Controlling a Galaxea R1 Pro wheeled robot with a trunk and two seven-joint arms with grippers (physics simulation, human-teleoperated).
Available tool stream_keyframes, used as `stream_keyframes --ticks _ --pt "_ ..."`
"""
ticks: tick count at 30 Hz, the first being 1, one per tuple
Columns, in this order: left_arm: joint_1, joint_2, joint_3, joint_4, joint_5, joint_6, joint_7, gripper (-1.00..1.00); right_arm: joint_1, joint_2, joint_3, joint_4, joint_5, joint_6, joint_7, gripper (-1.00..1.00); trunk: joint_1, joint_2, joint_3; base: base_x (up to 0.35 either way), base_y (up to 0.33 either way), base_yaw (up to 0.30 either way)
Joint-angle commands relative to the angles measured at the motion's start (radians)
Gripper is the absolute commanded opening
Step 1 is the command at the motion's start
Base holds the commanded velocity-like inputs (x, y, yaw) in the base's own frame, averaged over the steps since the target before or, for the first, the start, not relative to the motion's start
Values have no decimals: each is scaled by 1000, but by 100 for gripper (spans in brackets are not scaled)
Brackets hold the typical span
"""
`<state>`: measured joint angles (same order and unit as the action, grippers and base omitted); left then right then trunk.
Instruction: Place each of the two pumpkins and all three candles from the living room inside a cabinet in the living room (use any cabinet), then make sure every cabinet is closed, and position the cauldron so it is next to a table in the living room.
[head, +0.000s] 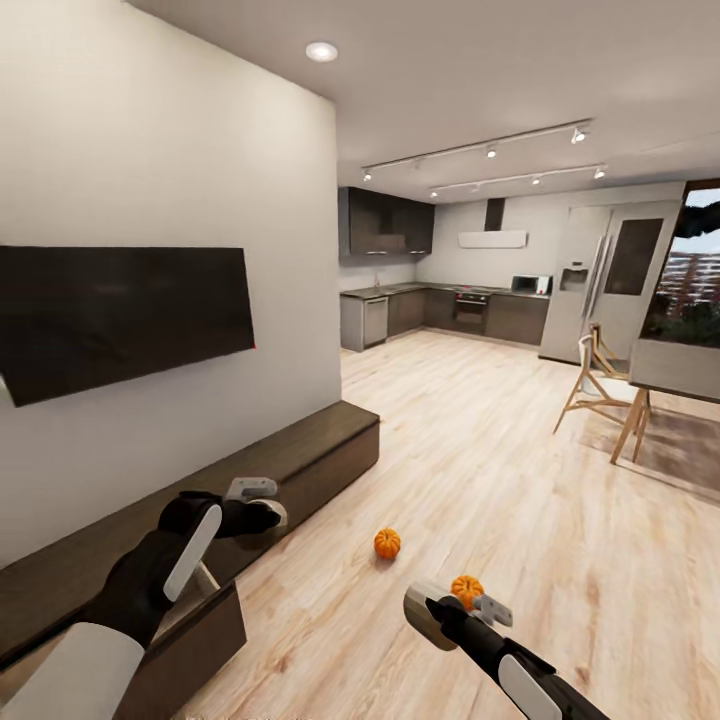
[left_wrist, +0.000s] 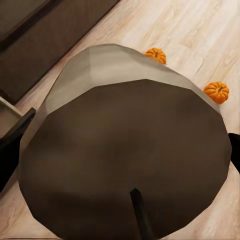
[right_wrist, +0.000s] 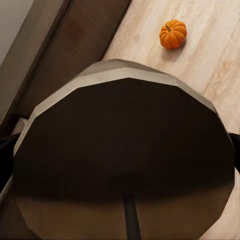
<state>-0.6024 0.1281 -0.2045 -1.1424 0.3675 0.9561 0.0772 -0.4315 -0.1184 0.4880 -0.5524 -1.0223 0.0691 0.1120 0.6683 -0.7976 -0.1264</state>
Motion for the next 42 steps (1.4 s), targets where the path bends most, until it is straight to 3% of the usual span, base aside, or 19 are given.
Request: stream_keyframes --ticks 1,8,32,42 --pt "-1 1 -3 -1 8 3 7 -100 -1 -1 4 -1 -8 1 0 -100 0 -1 -2 -11 0 271" --pt "-1 1 -3 -9 11 3 7 -100 -1 -1 5 -2 -8 1 0 -100 0 -1 -2 -2 0 271" --pt "0 -3 -4 -2 9 3 9 -100 -1 -1 5 -1 -8 0 0 -100 -92 167 74 0 0 270" --pt "0 -9 -4 -1 8 2 9 -100 -1 -1 6 -2 -8 0 1 -100 -130 237 105 0 0 51"
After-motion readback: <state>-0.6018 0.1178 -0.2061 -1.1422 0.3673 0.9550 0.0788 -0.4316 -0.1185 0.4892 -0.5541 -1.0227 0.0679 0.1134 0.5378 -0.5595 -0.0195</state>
